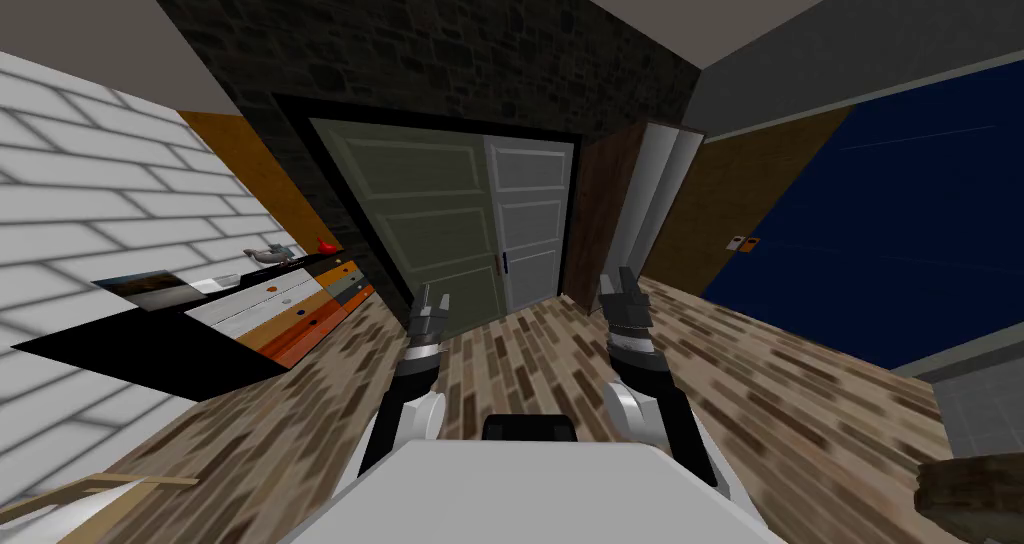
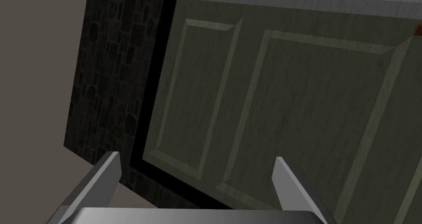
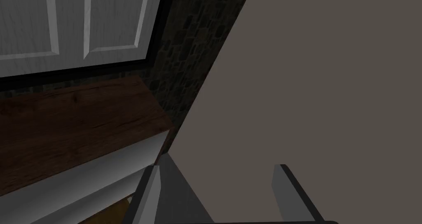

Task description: Pull the door open

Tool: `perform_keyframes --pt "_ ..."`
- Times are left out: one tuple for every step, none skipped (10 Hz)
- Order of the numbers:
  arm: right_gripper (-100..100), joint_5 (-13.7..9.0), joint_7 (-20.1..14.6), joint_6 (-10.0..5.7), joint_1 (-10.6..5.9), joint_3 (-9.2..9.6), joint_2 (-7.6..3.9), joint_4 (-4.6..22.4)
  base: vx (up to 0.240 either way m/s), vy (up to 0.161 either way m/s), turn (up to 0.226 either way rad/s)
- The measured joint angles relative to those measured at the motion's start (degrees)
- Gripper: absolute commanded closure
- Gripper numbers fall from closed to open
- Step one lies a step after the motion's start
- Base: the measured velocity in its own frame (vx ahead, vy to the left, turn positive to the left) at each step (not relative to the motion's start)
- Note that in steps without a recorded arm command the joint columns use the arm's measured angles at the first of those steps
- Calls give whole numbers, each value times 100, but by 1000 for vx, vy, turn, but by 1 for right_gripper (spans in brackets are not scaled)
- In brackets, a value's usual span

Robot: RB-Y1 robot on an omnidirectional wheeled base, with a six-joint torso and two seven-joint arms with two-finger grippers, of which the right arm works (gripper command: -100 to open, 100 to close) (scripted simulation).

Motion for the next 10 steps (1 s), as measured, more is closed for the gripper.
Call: perform_keyframes --pt "-100 -88 -94 -28 28 23 -56 57 154 1 135" --pt "-100 -148 -186 -93 26 70 -80 172 159 5 107" --pt "-100 -226 -283 -128 23 95 -120 244 142 8 117" --pt "-100 -304 -383 -155 13 103 -163 322 135 -1 165" --pt "-100 -398 -502 -231 2 142 -205 477 121 -2 142" --pt "-100 -474 -608 -289 15 189 -235 566 107 14 87" --pt "-100 -559 -714 -326 20 199 -284 639 95 11 89" --pt "-100 -629 -810 -382 23 237 -311 743 98 3 135" --pt "-100 -708 -910 -424 37 268 -347 813 103 6 131" --pt "-100 -786 -1012 -472 45 300 -381 903 96 4 130"
